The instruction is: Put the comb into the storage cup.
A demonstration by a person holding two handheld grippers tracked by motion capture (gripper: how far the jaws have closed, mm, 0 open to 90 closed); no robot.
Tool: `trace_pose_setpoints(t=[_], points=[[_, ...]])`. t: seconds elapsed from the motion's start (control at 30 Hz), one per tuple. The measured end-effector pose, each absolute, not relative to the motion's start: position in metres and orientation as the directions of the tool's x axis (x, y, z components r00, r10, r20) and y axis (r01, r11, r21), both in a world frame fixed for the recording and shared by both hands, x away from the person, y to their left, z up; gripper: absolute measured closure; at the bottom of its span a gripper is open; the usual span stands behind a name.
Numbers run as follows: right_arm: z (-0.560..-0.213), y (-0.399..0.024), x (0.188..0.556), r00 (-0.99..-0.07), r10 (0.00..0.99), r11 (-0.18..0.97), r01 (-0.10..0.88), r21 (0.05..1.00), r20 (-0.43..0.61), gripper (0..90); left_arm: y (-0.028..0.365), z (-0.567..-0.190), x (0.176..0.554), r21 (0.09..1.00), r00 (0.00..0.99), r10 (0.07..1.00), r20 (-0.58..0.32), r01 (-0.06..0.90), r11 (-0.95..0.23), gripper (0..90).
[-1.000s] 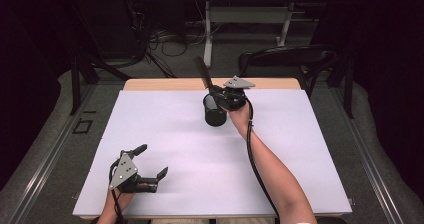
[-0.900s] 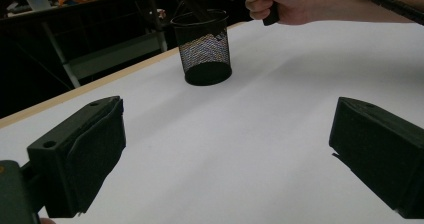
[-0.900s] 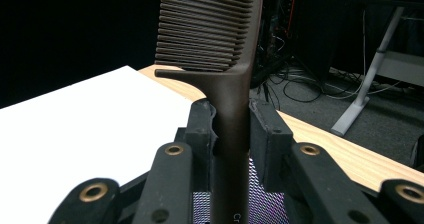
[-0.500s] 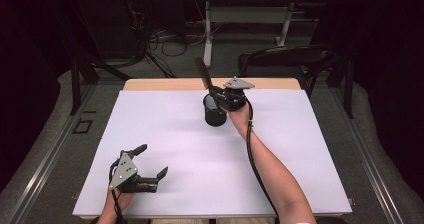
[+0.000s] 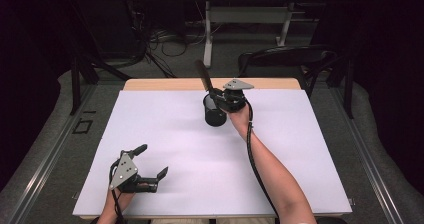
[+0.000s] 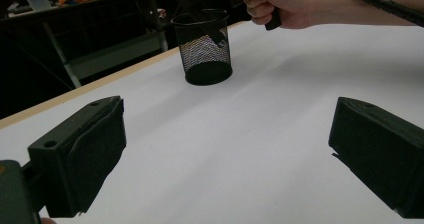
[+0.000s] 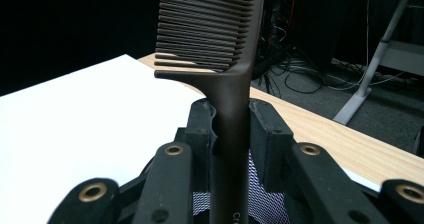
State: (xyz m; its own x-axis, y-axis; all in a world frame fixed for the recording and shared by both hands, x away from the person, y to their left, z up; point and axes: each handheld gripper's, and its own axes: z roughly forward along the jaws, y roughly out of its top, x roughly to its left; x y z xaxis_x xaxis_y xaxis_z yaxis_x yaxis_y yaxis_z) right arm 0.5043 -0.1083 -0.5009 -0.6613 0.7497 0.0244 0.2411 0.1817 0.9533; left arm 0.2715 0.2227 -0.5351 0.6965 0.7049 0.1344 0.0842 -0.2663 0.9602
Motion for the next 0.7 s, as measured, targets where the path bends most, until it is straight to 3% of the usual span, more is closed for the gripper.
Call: trace_pose_setpoints(t=[0.47, 0.7], points=[[-0.507, -0.11, 0.5, -0.66, 0.751, 0.236, 0.266, 0.935, -0.002, 71.7, 0.223, -0.535, 0.271, 0.96, 0.696, 0.706, 0.135, 0.084, -0.267, 1.8], [-0.5, -0.112, 0.492, -0.672, 0.74, 0.316, 0.301, 0.9, -0.036, 41.1, 0.223, -0.535, 0.271, 0.96, 0.696, 0.705, 0.136, 0.084, -0.268, 1.9]])
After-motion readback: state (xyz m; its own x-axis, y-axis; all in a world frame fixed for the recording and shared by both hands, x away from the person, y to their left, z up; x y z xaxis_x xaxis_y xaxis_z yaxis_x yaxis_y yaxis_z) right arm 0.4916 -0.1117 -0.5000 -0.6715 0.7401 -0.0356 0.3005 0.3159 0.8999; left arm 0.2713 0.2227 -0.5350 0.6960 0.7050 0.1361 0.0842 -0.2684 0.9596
